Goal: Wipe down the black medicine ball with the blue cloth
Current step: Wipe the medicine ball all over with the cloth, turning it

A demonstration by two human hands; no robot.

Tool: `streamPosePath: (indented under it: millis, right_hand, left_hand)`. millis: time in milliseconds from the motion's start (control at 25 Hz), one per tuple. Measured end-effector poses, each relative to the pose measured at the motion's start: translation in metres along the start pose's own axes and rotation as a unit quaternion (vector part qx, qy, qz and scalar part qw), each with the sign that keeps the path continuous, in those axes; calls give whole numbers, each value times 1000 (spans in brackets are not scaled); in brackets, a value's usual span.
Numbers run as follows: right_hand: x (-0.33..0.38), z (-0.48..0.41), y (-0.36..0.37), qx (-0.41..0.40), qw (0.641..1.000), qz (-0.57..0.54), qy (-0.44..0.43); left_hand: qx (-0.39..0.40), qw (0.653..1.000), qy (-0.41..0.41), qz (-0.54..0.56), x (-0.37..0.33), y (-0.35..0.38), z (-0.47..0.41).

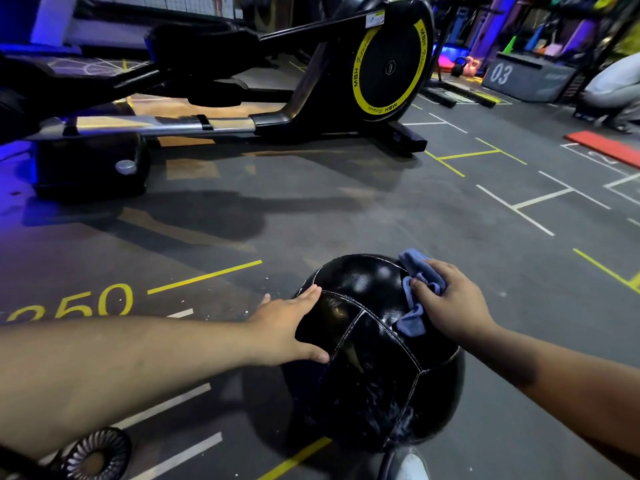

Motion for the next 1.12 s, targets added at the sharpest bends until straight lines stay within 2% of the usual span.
streamPosePath:
  millis: [200,280,360,440,520,640,800,960,1040,1120]
  right_hand:
    - [16,3,10,-4,1000,-4,-19]
    - [23,-1,13,0,1000,1,-25]
    - [34,-7,16,8,998,44,-42]
    - [52,-10,25,20,988,120,-97]
    - [76,1,46,72,963,172,-197]
    - [97,26,80,171,893,243,-338]
    - [91,33,71,204,869,261,-367]
    - [62,35,33,217,880,196,-375]
    - [42,22,10,203,908,174,-323]
    - [22,4,-7,165,951,126,-231]
  left_hand:
    - [-16,991,11,131,34,-12,-2]
    - [21,991,11,130,36,-12,-3]
    - [34,992,5,125,35,-5,-6]
    - [-1,989,-6,146,34,2,-11]
    - [-39,988,-5,152,28,6,-11]
    - [-76,986,-5,151,22,10,-8]
    - [-73,984,2,165,18,11,-2]
    - [-50,994,-3,95,6,13,0]
    - [-26,998,-16,62,1,13,-2]
    - [-5,999,-22,49,-5,13,-2]
Point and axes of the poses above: each hand's wrist, its own z-axis away from the middle knuckle, its own y-axis out of the palm, x = y × z, the point moved 2 cm from there along -z, towards the middle knuckle, and after that the axes turned 3 degrees about -z, right-handed, at the moved point
